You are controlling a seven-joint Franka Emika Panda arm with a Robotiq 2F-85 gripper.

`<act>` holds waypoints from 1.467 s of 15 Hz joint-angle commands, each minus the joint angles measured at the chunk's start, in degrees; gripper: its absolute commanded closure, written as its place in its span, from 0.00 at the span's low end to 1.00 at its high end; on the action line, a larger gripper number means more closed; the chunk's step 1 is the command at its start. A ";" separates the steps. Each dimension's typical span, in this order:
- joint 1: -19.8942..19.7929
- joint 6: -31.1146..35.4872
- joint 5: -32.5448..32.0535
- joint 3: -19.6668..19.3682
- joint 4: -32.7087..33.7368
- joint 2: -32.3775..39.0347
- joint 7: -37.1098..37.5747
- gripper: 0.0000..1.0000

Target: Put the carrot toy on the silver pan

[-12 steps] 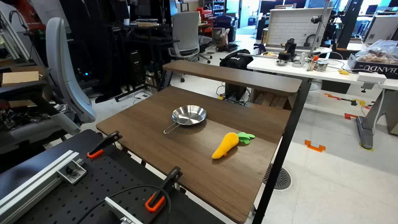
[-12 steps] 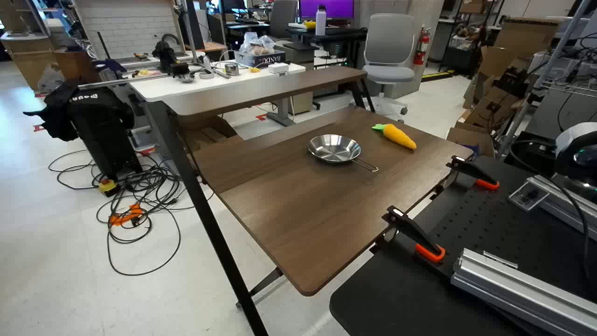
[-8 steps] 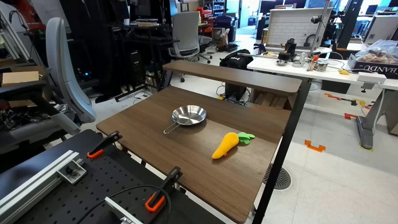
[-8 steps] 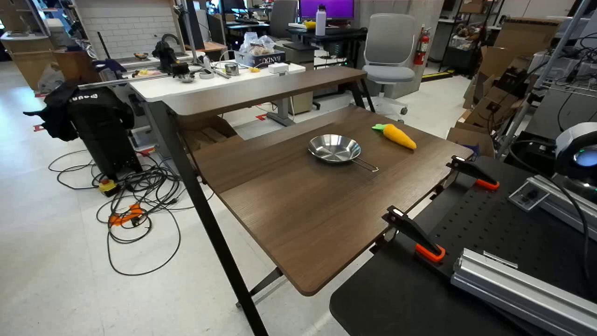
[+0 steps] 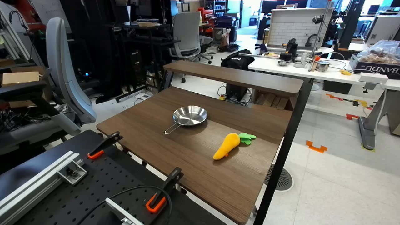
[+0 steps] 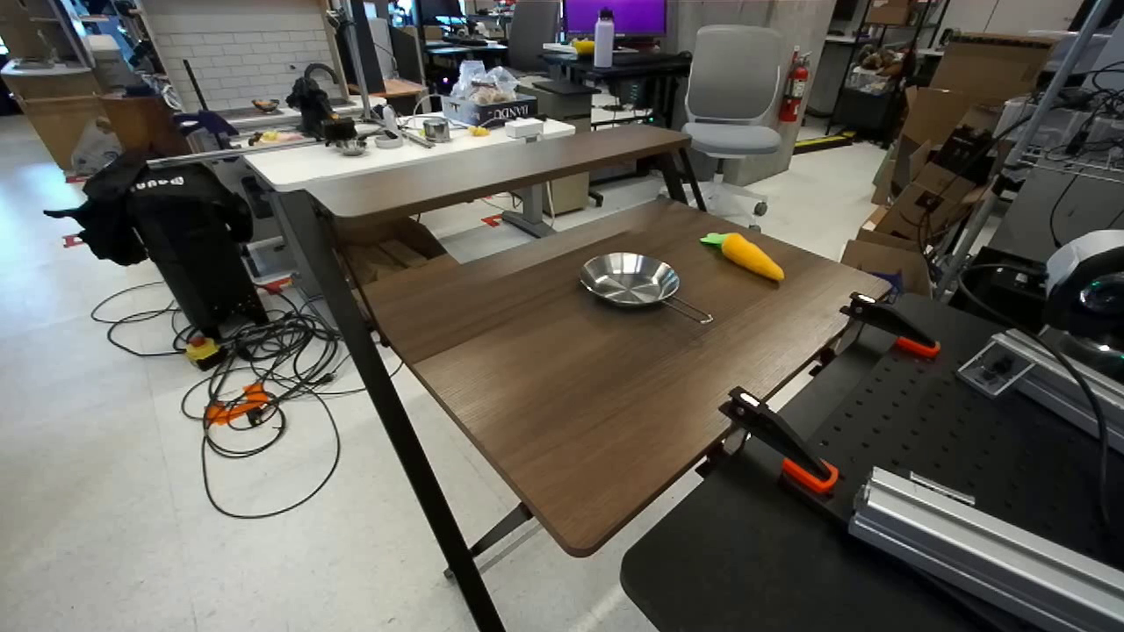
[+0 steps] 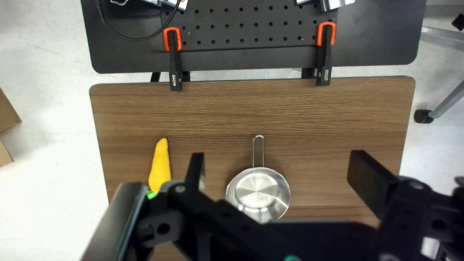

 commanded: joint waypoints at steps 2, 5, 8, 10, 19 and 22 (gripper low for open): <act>-0.86 2.25 -0.59 -0.32 -1.90 1.21 0.01 0.00; -1.60 7.61 -2.12 -0.42 -5.05 1.66 0.03 0.00; -2.83 15.94 -4.49 -0.63 -8.87 2.81 -0.01 0.00; -4.05 21.31 -6.07 -1.02 -11.05 4.65 0.04 0.00; -9.72 44.06 -7.53 -7.04 -12.16 21.37 -4.17 0.00; -10.58 48.89 -6.42 -9.09 -9.91 28.00 -6.47 0.00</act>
